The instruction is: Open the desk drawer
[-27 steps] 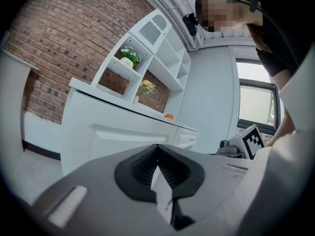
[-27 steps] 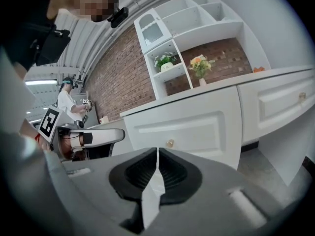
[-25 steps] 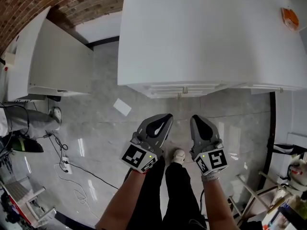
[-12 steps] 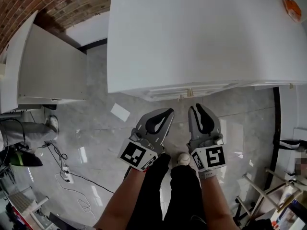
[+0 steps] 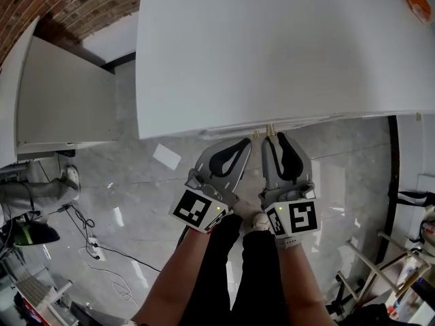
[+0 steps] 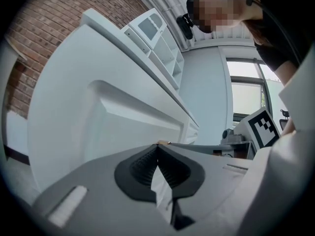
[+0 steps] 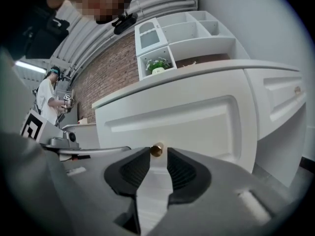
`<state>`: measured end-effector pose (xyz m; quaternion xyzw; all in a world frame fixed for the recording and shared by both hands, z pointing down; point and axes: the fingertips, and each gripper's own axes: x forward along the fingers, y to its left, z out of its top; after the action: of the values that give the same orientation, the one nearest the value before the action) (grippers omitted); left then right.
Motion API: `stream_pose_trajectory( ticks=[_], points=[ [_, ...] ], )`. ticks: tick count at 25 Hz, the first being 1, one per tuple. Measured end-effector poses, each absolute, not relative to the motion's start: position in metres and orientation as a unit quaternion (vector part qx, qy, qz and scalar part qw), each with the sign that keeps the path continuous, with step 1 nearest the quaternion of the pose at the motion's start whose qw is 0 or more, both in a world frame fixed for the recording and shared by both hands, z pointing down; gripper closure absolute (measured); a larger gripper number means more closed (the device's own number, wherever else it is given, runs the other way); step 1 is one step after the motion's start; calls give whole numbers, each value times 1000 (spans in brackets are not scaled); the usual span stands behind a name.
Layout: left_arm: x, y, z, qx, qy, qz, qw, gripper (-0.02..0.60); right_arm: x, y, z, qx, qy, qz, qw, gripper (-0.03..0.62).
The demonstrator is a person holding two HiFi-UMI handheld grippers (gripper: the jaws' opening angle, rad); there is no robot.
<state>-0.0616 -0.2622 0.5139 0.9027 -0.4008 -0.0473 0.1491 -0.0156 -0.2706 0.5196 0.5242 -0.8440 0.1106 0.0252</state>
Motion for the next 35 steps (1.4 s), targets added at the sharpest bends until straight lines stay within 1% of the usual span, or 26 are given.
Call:
stream_pose_trajectory(
  ticks=[3, 10, 15, 20, 22, 27, 35],
  points=[
    [-58, -266, 513, 906, -397, -45, 141, 578, -19, -271, 518, 523, -845, 112, 14, 490],
    [-54, -273, 511, 911, -389, -41, 131, 578, -21, -283, 515, 543, -832, 111, 13, 485],
    [-51, -275, 514, 912, -387, -37, 131, 578, -21, -286, 520, 550, -827, 115, 14, 495],
    [-54, -273, 525, 912, -383, -9, 142, 578, -22, -287, 519, 555, -824, 111, 5, 505],
    [-55, -275, 524, 912, -383, -9, 145, 578, -23, -288, 519, 558, -823, 109, 9, 508],
    [-51, -278, 517, 913, -382, -21, 144, 580, -26, -287, 520, 553, -828, 85, 48, 512],
    [-50, -273, 520, 918, -372, 14, 135, 580, -26, -281, 521, 543, -833, 97, 48, 514]
  ],
)
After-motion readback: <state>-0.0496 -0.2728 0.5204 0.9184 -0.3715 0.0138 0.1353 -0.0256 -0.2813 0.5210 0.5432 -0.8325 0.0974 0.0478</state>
